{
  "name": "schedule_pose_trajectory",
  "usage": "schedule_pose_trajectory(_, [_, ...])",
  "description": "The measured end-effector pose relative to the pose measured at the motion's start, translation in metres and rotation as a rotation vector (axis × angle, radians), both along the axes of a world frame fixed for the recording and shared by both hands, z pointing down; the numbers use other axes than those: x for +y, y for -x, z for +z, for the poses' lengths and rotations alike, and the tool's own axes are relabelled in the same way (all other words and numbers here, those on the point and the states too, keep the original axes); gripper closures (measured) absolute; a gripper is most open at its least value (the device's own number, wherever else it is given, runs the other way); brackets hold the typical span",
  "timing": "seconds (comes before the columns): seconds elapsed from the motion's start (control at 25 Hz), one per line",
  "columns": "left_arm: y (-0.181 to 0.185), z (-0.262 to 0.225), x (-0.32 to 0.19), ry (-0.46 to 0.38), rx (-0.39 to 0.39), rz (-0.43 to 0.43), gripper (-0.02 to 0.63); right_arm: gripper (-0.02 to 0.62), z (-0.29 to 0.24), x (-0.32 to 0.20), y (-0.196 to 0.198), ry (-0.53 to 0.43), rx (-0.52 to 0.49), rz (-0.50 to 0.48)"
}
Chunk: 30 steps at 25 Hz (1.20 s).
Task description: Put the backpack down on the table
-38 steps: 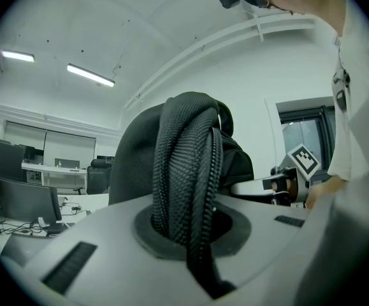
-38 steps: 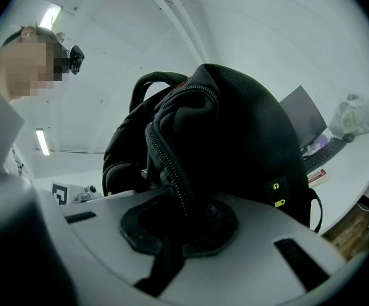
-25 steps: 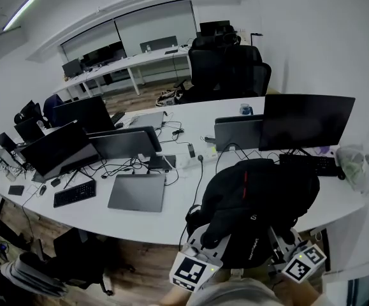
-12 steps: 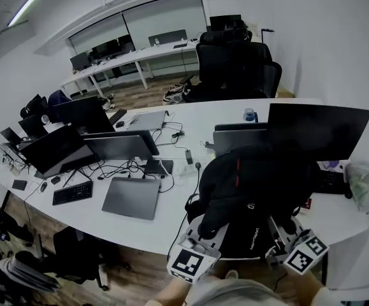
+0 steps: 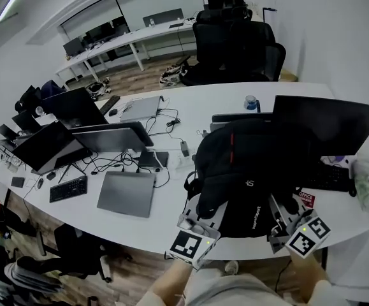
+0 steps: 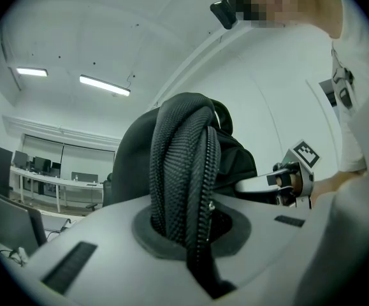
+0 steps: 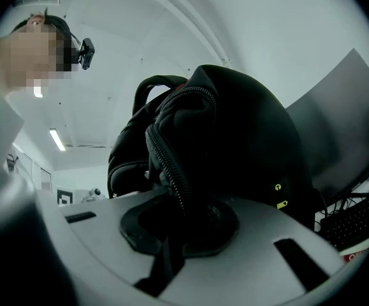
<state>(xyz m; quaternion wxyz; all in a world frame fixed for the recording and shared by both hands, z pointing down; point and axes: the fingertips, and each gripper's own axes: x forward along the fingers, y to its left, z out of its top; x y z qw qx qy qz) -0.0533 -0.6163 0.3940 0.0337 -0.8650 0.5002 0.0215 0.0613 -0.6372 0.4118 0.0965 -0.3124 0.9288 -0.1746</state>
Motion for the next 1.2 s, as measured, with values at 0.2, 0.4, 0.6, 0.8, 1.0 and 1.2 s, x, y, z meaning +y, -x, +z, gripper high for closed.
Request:
schedule_pose_trajectory(0.2, [0.018, 0.001, -0.039, -0.012, 0.003, 0.004, 0.586, 0.568, -0.001, -0.039, 0.018, -0.007, 0.012, 0.014])
schedule_pose_trajectory(0.4, [0.037, 0.000, -0.075, -0.024, 0.015, 0.020, 0.586, 0.568, -0.002, -0.072, 0.037, -0.011, 0.027, 0.032])
schedule_pose_trajectory(0.6, [0.054, 0.014, -0.110, -0.041, 0.038, 0.015, 0.586, 0.568, 0.008, -0.106, 0.053, -0.011, 0.050, 0.061])
schedule_pose_trajectory(0.8, [0.070, 0.035, -0.142, -0.035, 0.042, 0.012, 0.586, 0.568, 0.029, -0.140, 0.067, 0.001, 0.082, 0.106])
schedule_pose_trajectory(1.0, [0.084, 0.057, -0.172, -0.015, 0.070, 0.033, 0.586, 0.568, 0.052, -0.164, 0.081, 0.025, 0.094, 0.144])
schedule_pose_trajectory(1.2, [0.093, 0.082, -0.198, 0.000, 0.040, 0.017, 0.586, 0.568, 0.072, -0.183, 0.091, -0.021, 0.163, 0.223])
